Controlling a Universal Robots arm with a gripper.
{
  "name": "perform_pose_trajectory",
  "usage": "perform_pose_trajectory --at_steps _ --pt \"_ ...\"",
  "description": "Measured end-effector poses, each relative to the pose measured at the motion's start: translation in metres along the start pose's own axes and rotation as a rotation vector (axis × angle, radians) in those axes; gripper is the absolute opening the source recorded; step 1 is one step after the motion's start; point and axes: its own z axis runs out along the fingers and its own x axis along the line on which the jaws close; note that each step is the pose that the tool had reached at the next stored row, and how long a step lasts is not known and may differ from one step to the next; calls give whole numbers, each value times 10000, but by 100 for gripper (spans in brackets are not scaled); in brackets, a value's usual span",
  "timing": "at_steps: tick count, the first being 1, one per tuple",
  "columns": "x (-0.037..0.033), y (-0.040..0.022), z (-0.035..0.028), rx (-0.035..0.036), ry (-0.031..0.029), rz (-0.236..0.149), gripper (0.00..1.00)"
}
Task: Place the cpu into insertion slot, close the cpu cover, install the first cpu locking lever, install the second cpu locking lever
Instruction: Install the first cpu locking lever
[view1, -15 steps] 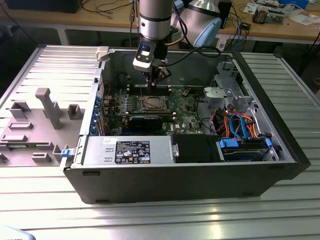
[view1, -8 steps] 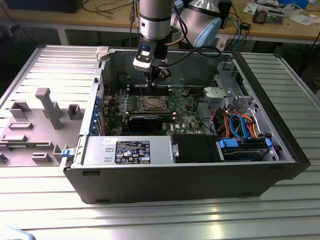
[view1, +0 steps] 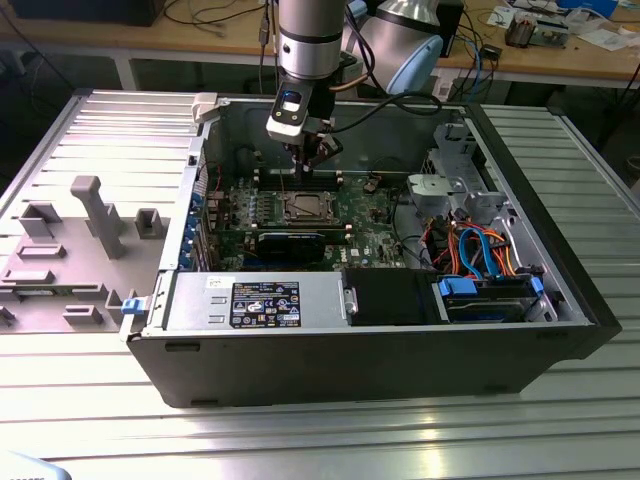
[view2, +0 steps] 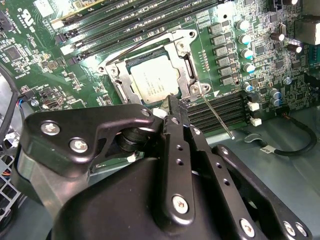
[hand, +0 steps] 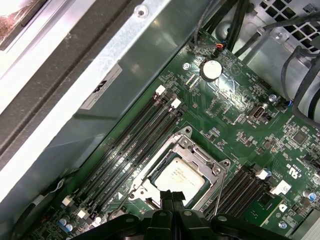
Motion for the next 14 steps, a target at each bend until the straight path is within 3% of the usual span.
perform_pose_trajectory --at_steps 14 --pt "0 0 0 -1 -1 -65 11"
